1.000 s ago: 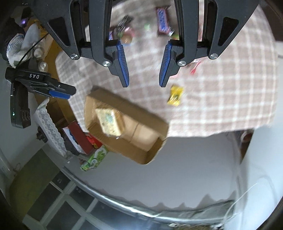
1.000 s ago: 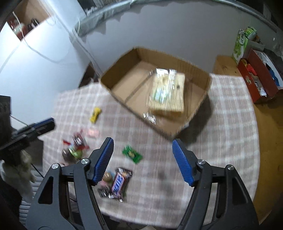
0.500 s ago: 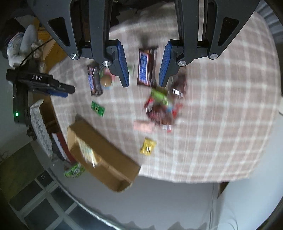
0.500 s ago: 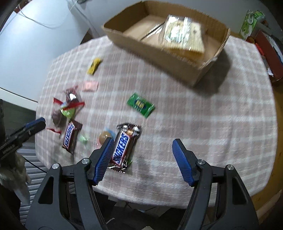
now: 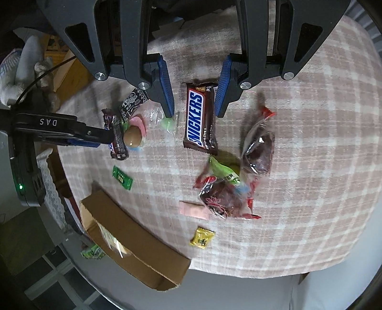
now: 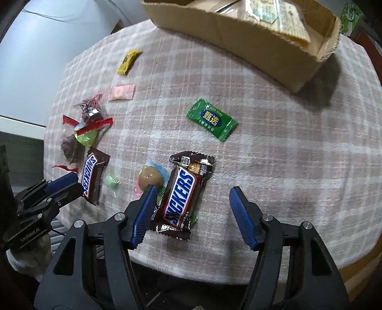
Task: Organize snacks
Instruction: 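Move both grippers back down to the Snickers bars on the table, then close the left gripper on one Snickers bar while the right grasps another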
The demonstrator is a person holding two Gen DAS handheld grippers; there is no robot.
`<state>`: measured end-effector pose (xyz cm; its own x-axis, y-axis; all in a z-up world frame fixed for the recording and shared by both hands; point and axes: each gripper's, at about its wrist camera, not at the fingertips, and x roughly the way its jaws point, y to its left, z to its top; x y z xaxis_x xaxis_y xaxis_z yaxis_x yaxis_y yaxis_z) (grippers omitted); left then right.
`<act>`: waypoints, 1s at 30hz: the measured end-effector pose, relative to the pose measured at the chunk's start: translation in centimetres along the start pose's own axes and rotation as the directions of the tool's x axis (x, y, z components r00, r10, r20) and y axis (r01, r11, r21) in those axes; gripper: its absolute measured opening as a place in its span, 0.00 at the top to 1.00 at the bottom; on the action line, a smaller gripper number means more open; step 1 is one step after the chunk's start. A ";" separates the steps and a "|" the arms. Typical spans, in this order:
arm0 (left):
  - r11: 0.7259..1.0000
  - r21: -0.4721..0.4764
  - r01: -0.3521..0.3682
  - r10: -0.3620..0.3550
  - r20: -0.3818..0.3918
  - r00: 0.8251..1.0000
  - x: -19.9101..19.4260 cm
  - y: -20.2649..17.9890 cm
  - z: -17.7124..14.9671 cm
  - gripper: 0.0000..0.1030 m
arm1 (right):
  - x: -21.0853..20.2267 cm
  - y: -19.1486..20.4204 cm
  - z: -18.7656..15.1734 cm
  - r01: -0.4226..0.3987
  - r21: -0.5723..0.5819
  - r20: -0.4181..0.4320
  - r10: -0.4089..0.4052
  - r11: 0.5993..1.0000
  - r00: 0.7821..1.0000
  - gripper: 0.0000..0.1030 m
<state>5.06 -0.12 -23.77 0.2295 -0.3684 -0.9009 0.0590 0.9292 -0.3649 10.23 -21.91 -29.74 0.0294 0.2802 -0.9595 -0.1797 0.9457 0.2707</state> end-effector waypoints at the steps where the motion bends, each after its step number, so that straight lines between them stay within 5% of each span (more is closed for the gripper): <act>1: 1.000 0.007 -0.005 0.005 -0.003 1.000 0.2 -0.1 0.0 0.69 | 0.2 0.1 0.1 0.003 -0.004 -0.005 -0.003 1.000 1.000 0.42; 9: 0.998 0.039 -0.045 0.046 -0.023 0.999 1.4 -0.3 0.1 0.69 | 0.9 -0.3 0.5 0.010 -0.021 -0.027 -0.011 1.000 1.000 0.62; 21: 0.996 0.050 -0.074 0.076 -0.027 0.997 2.3 0.1 0.4 0.73 | 1.5 1.5 1.3 0.107 -0.119 -0.006 -0.109 0.987 0.994 0.70; 30: 0.994 0.061 -0.094 0.096 -0.020 0.995 2.2 -0.1 0.2 0.73 | 1.1 1.3 1.0 0.102 -0.115 -0.001 -0.103 0.988 0.995 0.70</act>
<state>5.75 -1.06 -25.70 0.2149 -0.2783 -0.9361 0.0965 0.9599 -0.2632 10.97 -20.17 -30.37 0.0464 0.1811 -0.9824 -0.2873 0.9443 0.1605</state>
